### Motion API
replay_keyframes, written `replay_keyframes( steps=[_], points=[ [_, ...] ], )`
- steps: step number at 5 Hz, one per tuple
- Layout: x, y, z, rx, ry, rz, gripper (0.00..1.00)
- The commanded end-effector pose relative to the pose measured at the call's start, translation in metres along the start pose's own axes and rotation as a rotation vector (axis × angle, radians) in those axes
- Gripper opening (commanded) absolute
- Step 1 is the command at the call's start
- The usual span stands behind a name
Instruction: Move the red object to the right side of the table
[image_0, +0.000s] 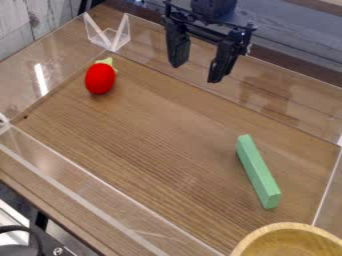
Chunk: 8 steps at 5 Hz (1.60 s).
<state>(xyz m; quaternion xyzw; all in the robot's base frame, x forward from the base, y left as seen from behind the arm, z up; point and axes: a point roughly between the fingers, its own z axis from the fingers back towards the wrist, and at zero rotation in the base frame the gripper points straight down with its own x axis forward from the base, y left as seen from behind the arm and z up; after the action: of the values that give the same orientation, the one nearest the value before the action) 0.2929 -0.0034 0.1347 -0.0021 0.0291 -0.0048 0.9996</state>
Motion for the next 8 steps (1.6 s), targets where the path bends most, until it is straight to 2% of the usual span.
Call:
replay_keyframes(
  steps=[1,2,4,5,6,7,8],
  points=[
    [-0.002,0.008,-0.009,-0.004,0.015,0.005,1.0],
    [-0.006,0.045,-0.014,-0.006,-0.003,0.022,1.0],
    [-0.014,0.13,-0.023,-0.003,-0.06,0.036,1.0],
    [-0.012,0.16,-0.031,-0.004,-0.089,0.053,1.0],
    [-0.006,0.174,-0.04,-0.014,-0.108,0.075,1.0],
    [0.005,0.178,-0.048,-0.018,-0.124,0.094,1.0],
    [0.013,0.183,-0.055,-0.023,-0.127,0.109,1.0]
  ],
)
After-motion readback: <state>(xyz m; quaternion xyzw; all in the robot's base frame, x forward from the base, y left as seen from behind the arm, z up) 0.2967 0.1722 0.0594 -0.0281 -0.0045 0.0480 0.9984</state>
